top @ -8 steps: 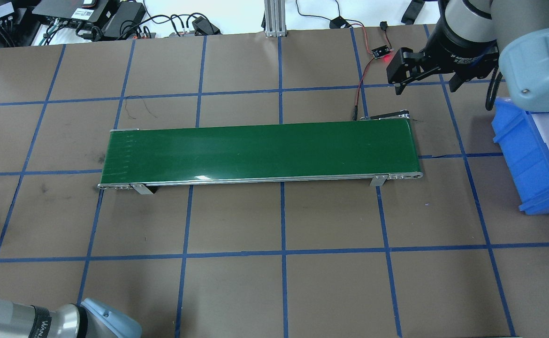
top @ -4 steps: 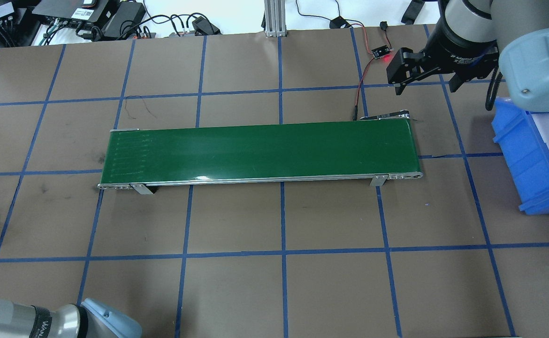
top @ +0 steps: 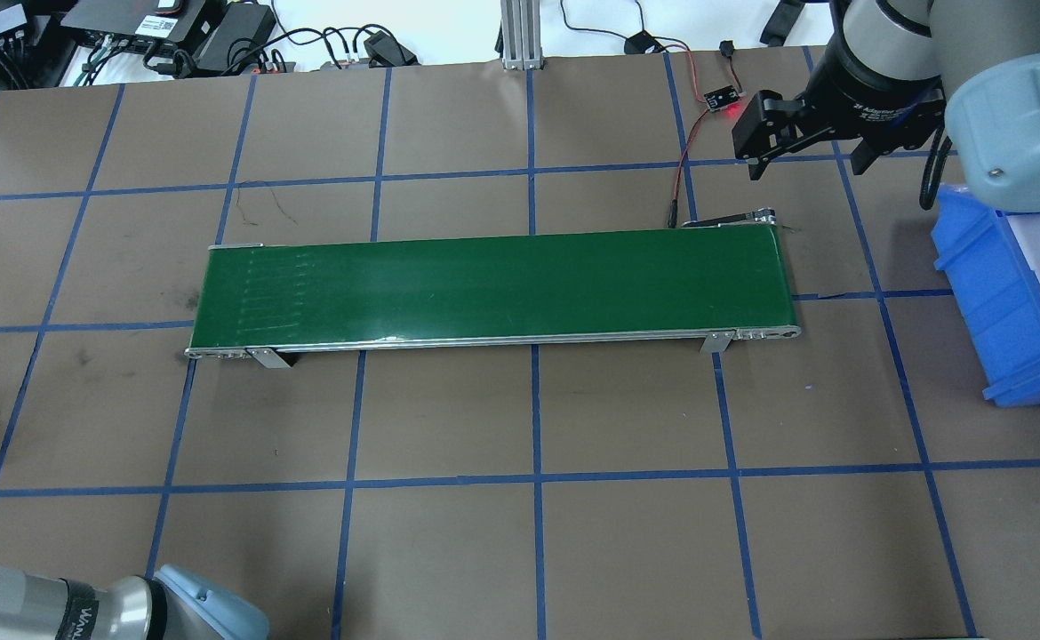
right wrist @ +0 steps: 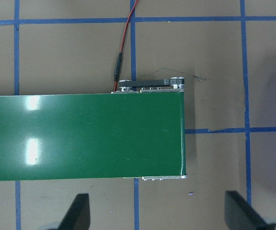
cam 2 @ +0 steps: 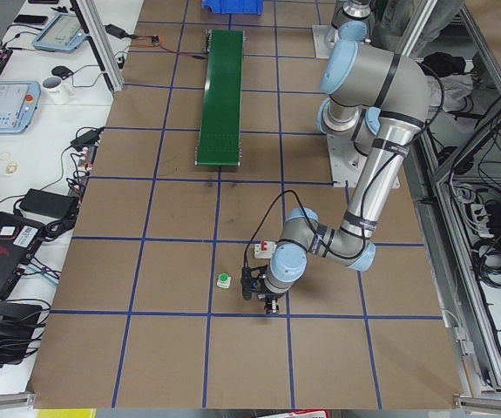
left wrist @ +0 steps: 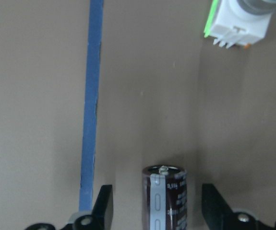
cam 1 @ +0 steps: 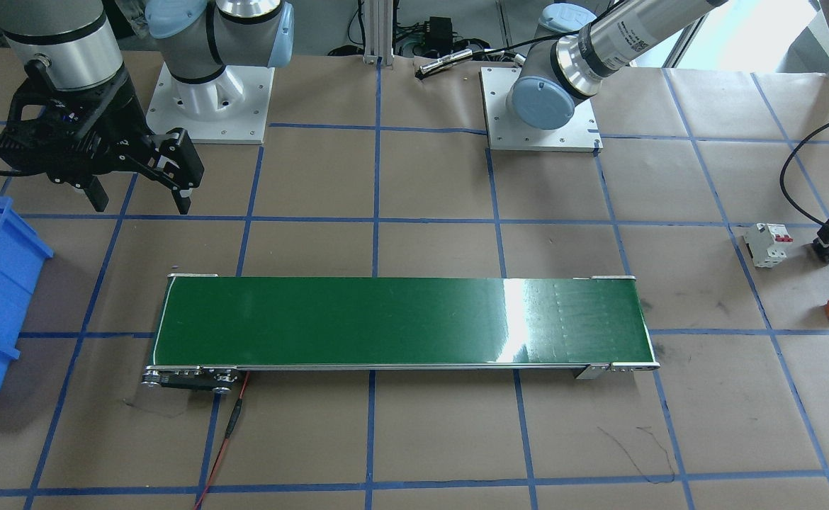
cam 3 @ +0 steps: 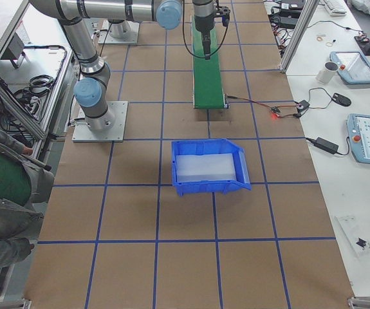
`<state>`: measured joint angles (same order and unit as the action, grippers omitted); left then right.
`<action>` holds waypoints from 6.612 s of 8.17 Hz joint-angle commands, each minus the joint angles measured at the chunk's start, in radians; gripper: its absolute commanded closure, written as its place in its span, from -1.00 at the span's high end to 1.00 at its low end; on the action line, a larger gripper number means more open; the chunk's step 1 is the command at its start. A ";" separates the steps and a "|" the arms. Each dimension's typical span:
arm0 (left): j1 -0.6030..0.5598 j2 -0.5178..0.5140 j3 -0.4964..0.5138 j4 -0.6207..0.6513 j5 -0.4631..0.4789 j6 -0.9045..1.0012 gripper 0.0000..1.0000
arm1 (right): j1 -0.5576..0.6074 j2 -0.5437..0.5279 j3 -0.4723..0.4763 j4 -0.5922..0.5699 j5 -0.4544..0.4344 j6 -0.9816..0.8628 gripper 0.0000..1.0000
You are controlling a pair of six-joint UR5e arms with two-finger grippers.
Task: Move capacitor from left to right
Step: 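Lift the capacitor with the left gripper and carry it over the conveyor, then lower the capacitor onto the belt end and open the left gripper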
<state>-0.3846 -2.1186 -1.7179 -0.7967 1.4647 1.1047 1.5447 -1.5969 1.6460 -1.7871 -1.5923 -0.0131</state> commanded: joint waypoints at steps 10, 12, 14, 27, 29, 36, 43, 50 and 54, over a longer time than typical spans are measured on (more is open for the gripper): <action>-0.005 -0.008 -0.002 0.005 -0.020 -0.026 -1.00 | 0.000 0.000 0.000 -0.002 0.000 0.004 1.00; -0.017 0.027 0.000 0.004 -0.017 -0.040 -1.00 | 0.000 0.000 0.000 -0.002 0.000 0.002 1.00; -0.095 0.154 -0.003 -0.101 0.058 -0.144 -1.00 | 0.000 0.000 0.000 -0.002 0.000 0.004 1.00; -0.957 0.321 -0.011 -0.455 0.207 -1.132 -1.00 | -0.002 0.000 0.001 0.002 -0.002 0.002 1.00; -0.976 0.296 -0.028 -0.452 0.174 -1.146 -1.00 | -0.002 0.000 0.002 0.002 -0.002 0.002 1.00; -1.048 0.197 -0.037 -0.282 0.174 -1.012 -1.00 | -0.002 0.000 0.000 -0.002 -0.002 0.004 1.00; -1.059 0.192 -0.038 -0.279 0.172 -0.974 -0.86 | -0.002 0.000 0.000 0.000 -0.003 0.002 1.00; -1.059 0.189 -0.038 -0.266 0.177 -0.973 0.99 | -0.002 0.000 0.000 -0.002 -0.003 0.002 1.00; -1.057 0.316 0.010 -0.470 0.194 -0.973 1.00 | -0.002 0.000 0.000 -0.002 -0.003 0.002 1.00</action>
<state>-1.4434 -1.8570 -1.7452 -1.2175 1.6563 0.1307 1.5432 -1.5969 1.6459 -1.7886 -1.5953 -0.0107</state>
